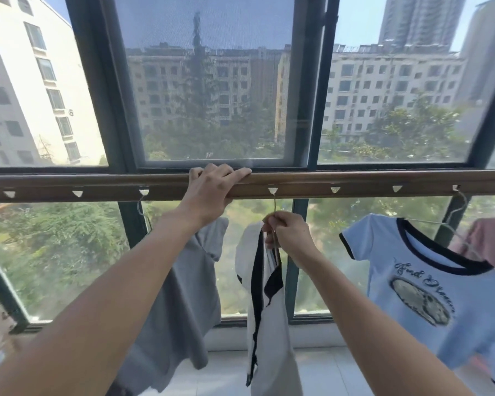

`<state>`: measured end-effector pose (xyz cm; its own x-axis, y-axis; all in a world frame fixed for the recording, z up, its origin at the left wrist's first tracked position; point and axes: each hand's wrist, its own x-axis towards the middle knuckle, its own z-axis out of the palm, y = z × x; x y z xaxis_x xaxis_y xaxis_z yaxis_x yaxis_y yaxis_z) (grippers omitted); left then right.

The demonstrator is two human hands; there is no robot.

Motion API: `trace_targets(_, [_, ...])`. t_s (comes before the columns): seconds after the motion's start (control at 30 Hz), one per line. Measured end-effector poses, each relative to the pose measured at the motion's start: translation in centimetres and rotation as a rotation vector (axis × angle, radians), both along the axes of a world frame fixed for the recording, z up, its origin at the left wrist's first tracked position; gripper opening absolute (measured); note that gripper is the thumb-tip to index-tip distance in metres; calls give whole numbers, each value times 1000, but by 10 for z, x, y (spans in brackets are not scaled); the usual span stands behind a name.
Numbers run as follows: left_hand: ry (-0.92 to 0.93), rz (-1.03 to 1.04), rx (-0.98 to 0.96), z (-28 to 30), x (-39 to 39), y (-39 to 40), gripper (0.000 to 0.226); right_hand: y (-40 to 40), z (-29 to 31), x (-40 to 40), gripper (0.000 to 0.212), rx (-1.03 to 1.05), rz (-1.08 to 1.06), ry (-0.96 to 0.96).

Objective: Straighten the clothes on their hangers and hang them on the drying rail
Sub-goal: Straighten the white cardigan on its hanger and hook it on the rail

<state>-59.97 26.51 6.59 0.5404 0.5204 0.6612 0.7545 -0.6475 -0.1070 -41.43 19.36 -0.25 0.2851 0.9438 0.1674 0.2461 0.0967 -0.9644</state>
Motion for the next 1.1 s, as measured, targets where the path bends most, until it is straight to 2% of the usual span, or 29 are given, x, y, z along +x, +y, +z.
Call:
trace_targets(0.07, [-17,-18,11,0,-2,1,70,1,2,-2,23,-20,-13,-38])
trace_targets(0.17, [-30,-13,5,-2,-4,2,70,-2,4,0,21,-58,-42,-215])
trace_targets(0.3, [-36,-25,38,-7,-7,4,69,-19,5,7,32,-59,-103,-359])
trace_targets(0.4, [-41,-36,37,-9,-7,4,68,-46,1,9,35,-138,-123,-477])
trace_targets(0.47, [-78,-44,128,-12,-8,-4,66,-69,-2,9,40,-224,-91,-534])
trace_targets(0.53, [-146,-143,281,-25,-10,-17,55,-90,-5,5,46,-312,-32,-599])
trace_targets(0.6, [-169,-350,323,-54,-9,-30,39,-104,-13,3,45,-361,-25,-669])
trace_targets(0.67, [-143,-445,172,-85,-10,-33,28,-111,-22,6,38,-350,-106,-745])
trace_targets(0.8, [-185,-315,-223,-121,-20,-4,32,-116,-33,19,23,-275,-261,-787])
trace_targets(0.87, [-148,-243,-314,-126,-22,12,42,-121,-35,25,22,-281,-304,-777])
trace_targets(1.0, [57,-98,-543,-129,-16,30,65,-126,-34,35,13,-267,-368,-726])
trace_targets(1.1, [115,-78,-587,-128,-12,35,71,-130,-33,38,12,-279,-382,-734])
